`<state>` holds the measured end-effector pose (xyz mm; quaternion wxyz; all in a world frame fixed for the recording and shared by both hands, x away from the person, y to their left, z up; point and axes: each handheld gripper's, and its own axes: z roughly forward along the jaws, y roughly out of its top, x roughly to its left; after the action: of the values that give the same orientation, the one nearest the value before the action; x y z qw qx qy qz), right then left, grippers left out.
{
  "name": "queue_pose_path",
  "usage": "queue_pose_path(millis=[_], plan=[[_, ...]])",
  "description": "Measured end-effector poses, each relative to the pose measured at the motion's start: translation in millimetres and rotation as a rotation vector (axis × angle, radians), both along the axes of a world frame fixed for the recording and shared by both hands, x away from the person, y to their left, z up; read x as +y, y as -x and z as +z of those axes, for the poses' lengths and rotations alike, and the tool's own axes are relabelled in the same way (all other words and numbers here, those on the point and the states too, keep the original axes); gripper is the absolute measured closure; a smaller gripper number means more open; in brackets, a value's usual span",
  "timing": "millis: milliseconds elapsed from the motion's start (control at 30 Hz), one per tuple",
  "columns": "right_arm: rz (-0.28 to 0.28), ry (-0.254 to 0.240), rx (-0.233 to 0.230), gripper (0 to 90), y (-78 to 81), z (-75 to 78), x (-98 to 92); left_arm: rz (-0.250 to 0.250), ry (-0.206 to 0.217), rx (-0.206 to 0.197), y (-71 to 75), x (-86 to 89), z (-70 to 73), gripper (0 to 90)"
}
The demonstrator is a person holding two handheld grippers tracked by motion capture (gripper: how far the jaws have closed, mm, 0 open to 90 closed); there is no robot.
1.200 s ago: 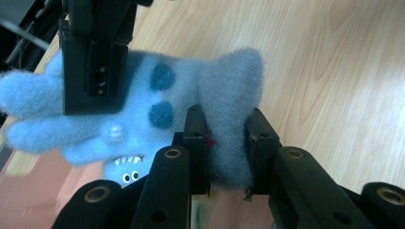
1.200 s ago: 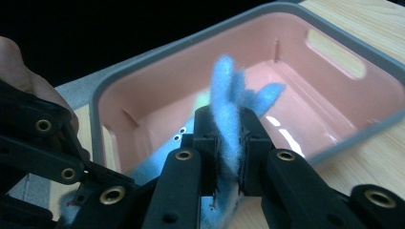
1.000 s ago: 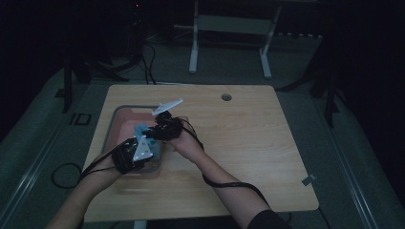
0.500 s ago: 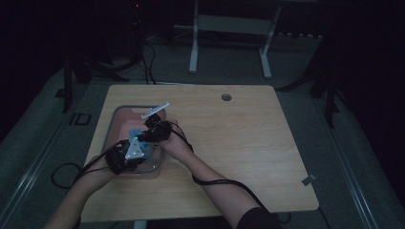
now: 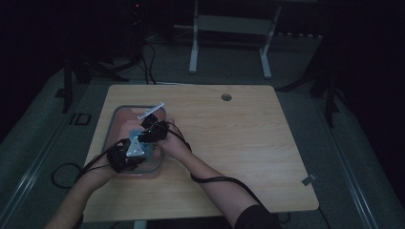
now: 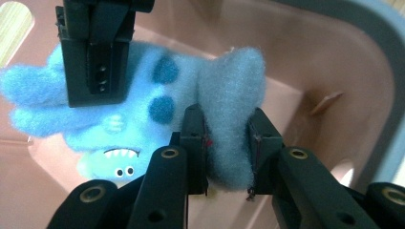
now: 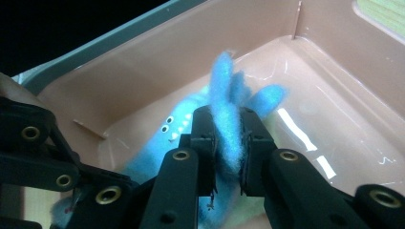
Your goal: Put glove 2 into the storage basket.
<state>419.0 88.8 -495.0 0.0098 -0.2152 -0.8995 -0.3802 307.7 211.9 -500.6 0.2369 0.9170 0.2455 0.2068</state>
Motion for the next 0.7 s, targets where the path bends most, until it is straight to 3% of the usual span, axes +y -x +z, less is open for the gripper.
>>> queue_pose_path(millis=[167, 267, 300, 333, 400, 567, 700], plan=[[-0.011, -0.002, -0.012, 69.6, -3.3, 0.6, 0.6, 0.019, 0.016, 0.022, -2.6, 1.2, 0.8, 70.0], [-0.027, -0.006, -0.009, 62.5, -8.4, 4.6, -3.6, 0.037, 0.033, 0.029, -3.9, 2.2, 1.6, 60.4], [-0.028, -0.009, -0.009, 60.3, -9.3, 5.8, -4.9, 0.052, 0.031, 0.023, -4.1, 2.0, 2.0, 55.6], [-0.028, -0.013, -0.013, 58.0, -10.2, 7.8, -6.9, 0.067, 0.033, 0.020, -4.6, 2.1, 2.8, 45.2], [-0.028, -0.016, -0.014, 54.6, -12.3, 12.9, -11.4, 0.086, 0.047, 0.009, -4.7, 2.9, 5.9, 38.4], [-0.004, -0.060, -0.012, 44.3, -12.2, 27.5, -25.5, 0.113, 0.128, 0.020, -4.7, 4.9, 18.1, 15.8], [0.012, -0.102, -0.006, 34.5, -8.1, 38.9, -38.2, 0.113, 0.164, 0.005, -2.8, 1.0, 25.4, 13.8]])
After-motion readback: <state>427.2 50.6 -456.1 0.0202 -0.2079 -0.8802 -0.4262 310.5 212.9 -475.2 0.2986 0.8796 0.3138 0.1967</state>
